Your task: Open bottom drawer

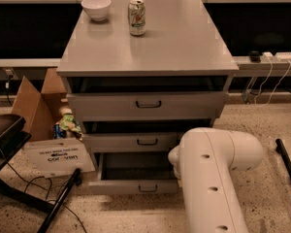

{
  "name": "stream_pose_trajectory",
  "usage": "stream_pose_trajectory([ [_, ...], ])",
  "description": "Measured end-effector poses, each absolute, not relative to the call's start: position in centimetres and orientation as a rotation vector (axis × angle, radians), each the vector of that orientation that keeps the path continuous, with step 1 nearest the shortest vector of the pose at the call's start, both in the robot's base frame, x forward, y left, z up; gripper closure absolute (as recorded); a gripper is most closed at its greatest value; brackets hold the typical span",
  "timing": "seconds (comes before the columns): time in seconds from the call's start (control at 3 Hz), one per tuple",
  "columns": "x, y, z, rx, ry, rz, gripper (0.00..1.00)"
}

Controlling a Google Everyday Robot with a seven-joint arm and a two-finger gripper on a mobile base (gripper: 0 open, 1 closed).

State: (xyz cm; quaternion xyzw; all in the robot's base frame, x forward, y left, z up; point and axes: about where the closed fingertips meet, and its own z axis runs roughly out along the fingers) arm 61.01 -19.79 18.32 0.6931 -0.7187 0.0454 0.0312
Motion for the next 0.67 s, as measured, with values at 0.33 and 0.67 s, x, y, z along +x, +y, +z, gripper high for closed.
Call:
stream_pose_trajectory([
  [0.33, 59.76, -20.76, 18.58, 2.090, -2.219, 0.148, 1.00],
  [0.67, 59.76, -20.76, 18.58, 2.090, -2.219, 0.148, 0.81],
])
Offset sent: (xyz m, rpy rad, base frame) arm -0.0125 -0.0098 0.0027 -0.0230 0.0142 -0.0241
